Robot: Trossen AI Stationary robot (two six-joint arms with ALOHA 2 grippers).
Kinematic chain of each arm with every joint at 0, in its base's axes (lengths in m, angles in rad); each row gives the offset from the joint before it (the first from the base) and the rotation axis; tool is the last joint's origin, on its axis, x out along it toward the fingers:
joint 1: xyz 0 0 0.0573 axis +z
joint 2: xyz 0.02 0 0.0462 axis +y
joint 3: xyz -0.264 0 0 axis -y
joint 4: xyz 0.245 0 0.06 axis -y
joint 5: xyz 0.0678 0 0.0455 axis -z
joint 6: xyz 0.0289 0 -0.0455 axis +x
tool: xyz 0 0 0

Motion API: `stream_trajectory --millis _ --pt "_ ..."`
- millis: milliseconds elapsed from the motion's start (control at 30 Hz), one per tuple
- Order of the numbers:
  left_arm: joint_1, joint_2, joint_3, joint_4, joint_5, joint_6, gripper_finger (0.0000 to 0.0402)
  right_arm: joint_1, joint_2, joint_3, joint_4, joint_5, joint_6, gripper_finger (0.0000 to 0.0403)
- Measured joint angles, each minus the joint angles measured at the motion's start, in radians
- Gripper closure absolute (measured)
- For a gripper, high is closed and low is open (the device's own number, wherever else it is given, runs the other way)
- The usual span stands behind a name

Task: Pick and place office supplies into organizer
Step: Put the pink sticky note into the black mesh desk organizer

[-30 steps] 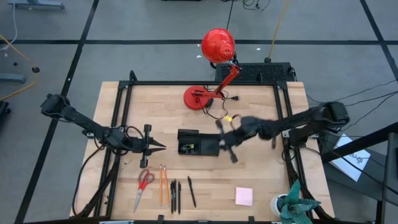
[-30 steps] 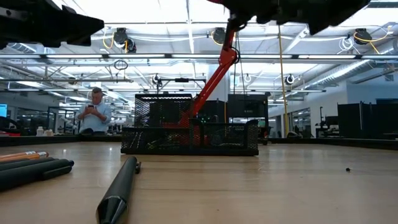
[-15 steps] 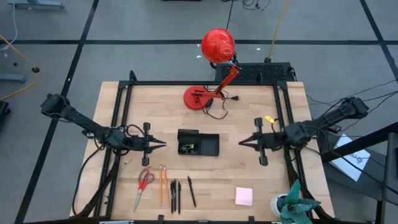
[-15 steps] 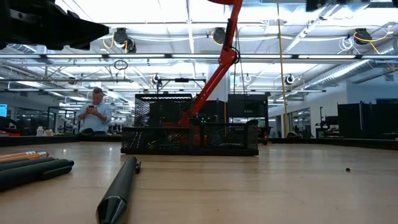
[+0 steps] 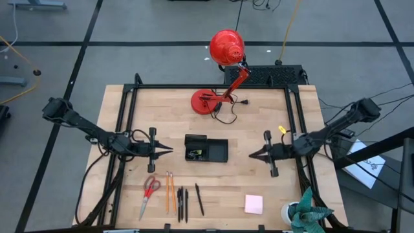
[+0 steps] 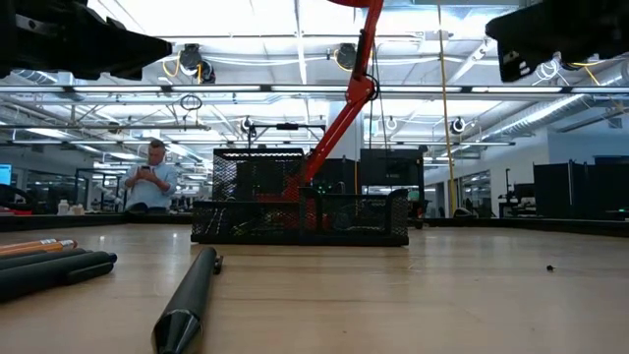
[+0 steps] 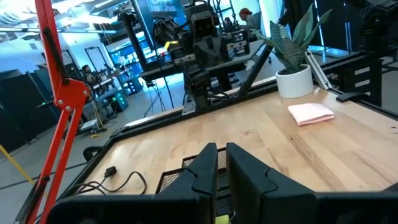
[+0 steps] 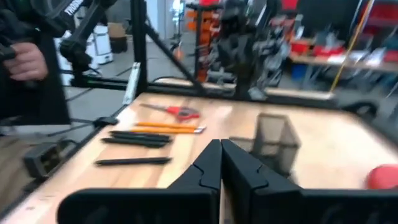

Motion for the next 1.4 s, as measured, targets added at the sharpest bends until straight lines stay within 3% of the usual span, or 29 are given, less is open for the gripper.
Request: stream_trajectory --millis 133,267,433,567,700,867,1100,1400 --pt "0.0 0.0 0.0 -0.021 0.0 -0.001 0.036 0.045 0.104 0.042 -0.023 -0.009 0.142 0.0363" --pt "-0.001 0.0 0.0 -0.028 0.0 -0.02 0.036 0.129 0.258 0.198 -0.152 -0.009 0.233 0.0299" --pt "-0.001 0.0 0.0 -0.026 0.0 -0.025 0.036 0.236 0.469 0.532 -0.535 0.129 0.232 0.0214" --pt "-0.001 0.0 0.0 -0.026 0.0 -0.049 0.036 0.263 0.605 0.76 -0.884 0.125 0.406 0.0167" --pt "-0.001 0.0 0.0 -0.026 0.0 -0.061 0.036 0.289 0.712 0.895 -1.029 0.092 0.537 0.0133" --pt "-0.001 0.0 0.0 -0.027 0.0 -0.069 0.036 0.334 0.809 0.994 -1.11 0.073 0.689 0.0113" --pt "-0.001 0.0 0.0 -0.03 0.0 -0.07 0.036 0.402 0.891 1.01 -1.139 0.025 0.913 0.0119" --pt "-0.001 0.0 -0.001 -0.056 -0.001 -0.067 0.036 0.403 0.96 1.01 -1.156 0.02 1.013 0.0133"
